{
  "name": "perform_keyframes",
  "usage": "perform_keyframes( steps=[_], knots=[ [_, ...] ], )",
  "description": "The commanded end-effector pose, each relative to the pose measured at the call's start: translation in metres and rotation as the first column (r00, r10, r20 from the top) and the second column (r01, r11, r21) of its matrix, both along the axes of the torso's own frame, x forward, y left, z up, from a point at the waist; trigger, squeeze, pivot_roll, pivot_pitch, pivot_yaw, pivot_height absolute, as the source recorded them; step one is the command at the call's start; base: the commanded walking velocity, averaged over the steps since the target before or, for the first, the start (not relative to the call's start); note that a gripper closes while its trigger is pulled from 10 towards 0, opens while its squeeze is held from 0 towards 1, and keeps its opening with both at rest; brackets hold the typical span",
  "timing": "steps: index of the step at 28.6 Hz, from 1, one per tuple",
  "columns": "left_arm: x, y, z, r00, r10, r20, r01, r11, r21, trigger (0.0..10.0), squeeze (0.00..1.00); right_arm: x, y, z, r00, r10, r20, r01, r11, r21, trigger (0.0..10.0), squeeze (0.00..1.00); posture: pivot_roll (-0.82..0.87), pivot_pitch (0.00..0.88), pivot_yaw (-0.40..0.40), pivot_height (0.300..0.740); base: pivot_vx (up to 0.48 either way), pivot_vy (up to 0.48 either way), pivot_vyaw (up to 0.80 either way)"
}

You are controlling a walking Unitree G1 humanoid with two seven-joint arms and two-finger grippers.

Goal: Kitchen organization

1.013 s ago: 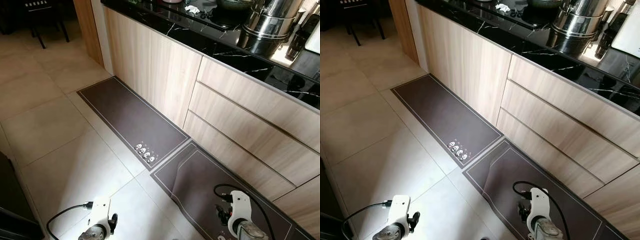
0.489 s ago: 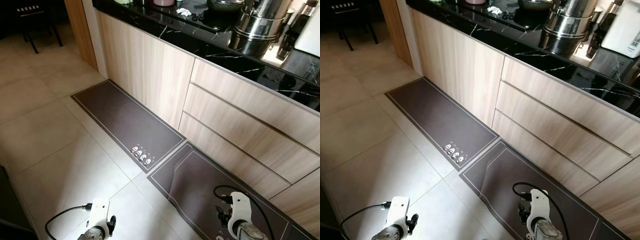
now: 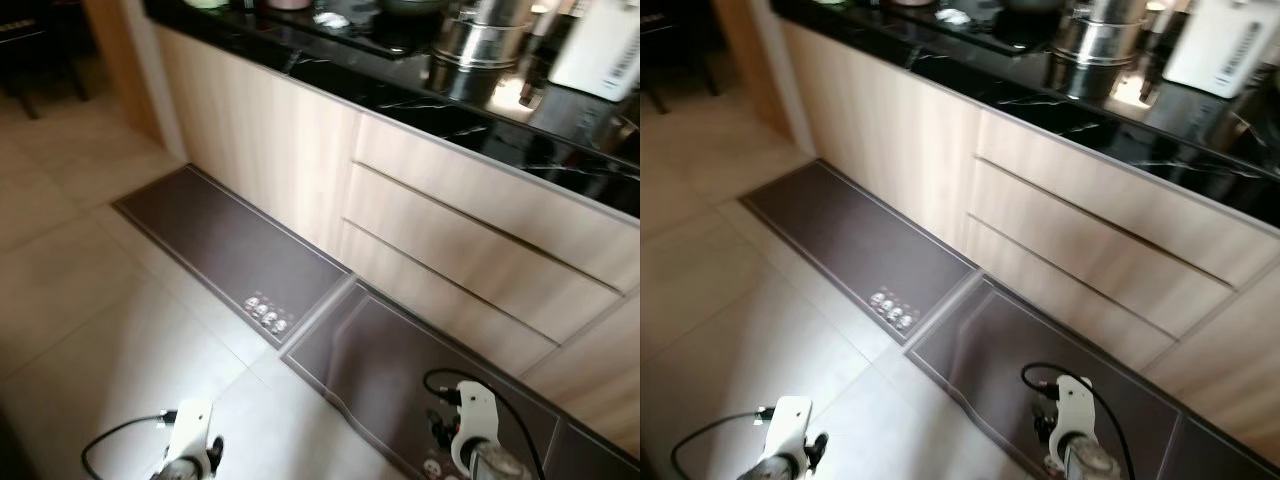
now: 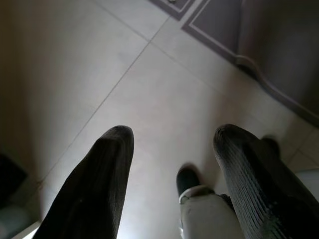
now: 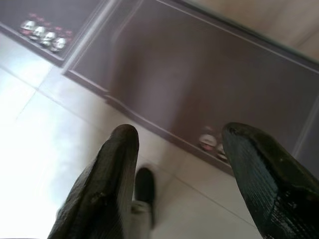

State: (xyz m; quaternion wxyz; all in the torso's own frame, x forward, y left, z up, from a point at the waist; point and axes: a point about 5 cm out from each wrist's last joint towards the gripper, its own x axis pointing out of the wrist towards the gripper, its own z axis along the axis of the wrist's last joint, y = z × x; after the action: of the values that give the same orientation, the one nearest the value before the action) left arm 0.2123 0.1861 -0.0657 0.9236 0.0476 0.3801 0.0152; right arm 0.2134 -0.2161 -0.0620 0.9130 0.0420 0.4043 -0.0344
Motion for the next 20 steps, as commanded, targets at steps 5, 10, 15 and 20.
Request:
perform_keyframes(
  steps=[5, 10, 15, 20],
  knots=[
    [-0.0135, 0.0010, -0.0082, 0.998, -0.014, -0.058, 0.014, 1.000, 0.011, 10.0, 0.00, -0.0014, 0.0037, -0.0017, 1.000, -0.004, -0.009, 0.004, 1.000, 0.012, 10.0, 0.00, 0.04, 0.107, -0.032, 0.740, 0.000, 0.000, -0.66],
    [-0.0157, 0.0013, -0.0094, 0.997, -0.018, -0.069, 0.019, 1.000, 0.013, 10.0, 0.00, -0.0016, 0.0037, -0.0019, 1.000, -0.006, -0.011, 0.007, 1.000, 0.012, 10.0, 0.00, 0.04, 0.109, -0.033, 0.740, 0.000, 0.000, -0.66],
    [-0.0168, 0.0013, -0.0101, 0.997, -0.022, -0.074, 0.023, 1.000, 0.015, 10.0, 0.00, -0.0019, 0.0031, -0.0020, 1.000, -0.007, -0.013, 0.007, 1.000, 0.011, 10.0, 0.00, 0.04, 0.113, -0.036, 0.740, 0.000, 0.000, -0.66],
    [-0.0178, 0.0008, -0.0107, 0.997, -0.024, -0.078, 0.025, 1.000, 0.014, 10.0, 0.00, -0.0022, 0.0022, -0.0020, 1.000, -0.007, -0.013, 0.007, 1.000, 0.009, 10.0, 0.00, 0.04, 0.116, -0.037, 0.740, 0.000, 0.000, -0.66]
  ],
)
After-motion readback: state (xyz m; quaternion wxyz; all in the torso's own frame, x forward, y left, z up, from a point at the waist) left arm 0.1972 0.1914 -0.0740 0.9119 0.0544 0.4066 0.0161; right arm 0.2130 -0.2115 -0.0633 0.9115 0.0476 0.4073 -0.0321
